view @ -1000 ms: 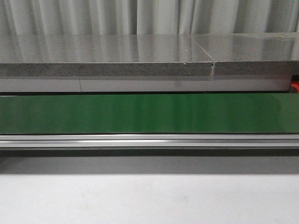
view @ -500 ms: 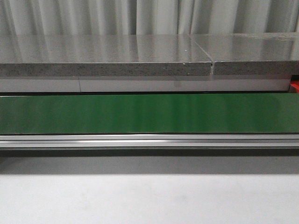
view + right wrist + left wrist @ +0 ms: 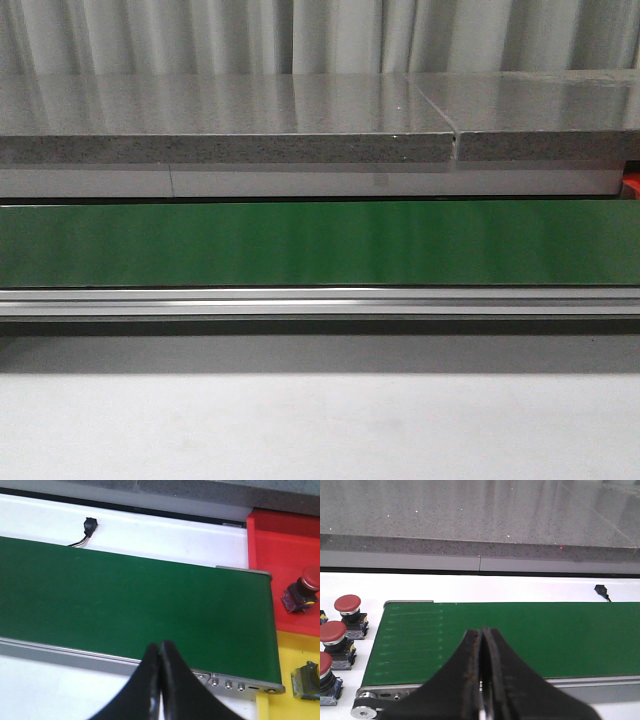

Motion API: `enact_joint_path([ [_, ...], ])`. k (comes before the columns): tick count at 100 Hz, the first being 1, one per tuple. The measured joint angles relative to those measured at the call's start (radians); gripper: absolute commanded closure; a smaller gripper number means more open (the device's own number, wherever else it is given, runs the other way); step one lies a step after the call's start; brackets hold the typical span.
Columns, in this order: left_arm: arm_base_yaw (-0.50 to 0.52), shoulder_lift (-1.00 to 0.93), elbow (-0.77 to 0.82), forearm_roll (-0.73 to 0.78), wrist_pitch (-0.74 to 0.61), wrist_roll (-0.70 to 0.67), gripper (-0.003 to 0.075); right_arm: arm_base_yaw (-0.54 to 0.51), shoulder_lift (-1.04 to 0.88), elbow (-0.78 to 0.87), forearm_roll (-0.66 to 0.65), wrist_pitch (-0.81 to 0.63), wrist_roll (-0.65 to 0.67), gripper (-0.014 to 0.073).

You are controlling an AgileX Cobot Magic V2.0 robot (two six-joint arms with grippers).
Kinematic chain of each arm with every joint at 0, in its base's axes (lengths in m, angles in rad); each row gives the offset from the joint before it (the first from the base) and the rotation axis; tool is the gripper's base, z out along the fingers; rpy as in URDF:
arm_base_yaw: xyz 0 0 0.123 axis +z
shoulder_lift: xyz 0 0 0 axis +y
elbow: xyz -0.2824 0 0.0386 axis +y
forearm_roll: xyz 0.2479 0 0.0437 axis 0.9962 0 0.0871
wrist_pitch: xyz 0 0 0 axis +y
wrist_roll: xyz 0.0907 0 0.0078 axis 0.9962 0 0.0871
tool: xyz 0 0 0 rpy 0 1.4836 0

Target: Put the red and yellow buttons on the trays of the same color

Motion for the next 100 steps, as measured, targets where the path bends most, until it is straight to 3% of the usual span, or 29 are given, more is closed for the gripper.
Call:
enact_joint_path([
  [38, 0.0, 0.0, 0.0, 0.0, -0.006, 0.0, 0.0719, 0.0, 0.0, 0.0, 0.0, 0.0, -0.001, 0.0713],
  [48, 0.0, 0.0, 0.0, 0.0, -0.006, 0.0, 0.0584, 0.0, 0.0, 0.0, 0.0, 0.0, -0.001, 0.0713],
  [65, 0.0, 0.0, 0.0, 0.011, -0.006, 0.0, 0.0149, 0.0, 0.0, 0.0, 0.0, 0.0, -0.001, 0.0713],
  [72, 0.0, 0.0, 0.0, 0.019, -0.006, 0.0, 0.0038, 0.0, 0.0, 0.0, 0.0, 0.0, -0.001, 0.0713],
  [100, 0.0, 0.0, -0.009, 0.031, 0.0, -0.021, 0.0068, 0.0, 0.0, 0.0, 0.0, 0.0, -0.001, 0.0713],
])
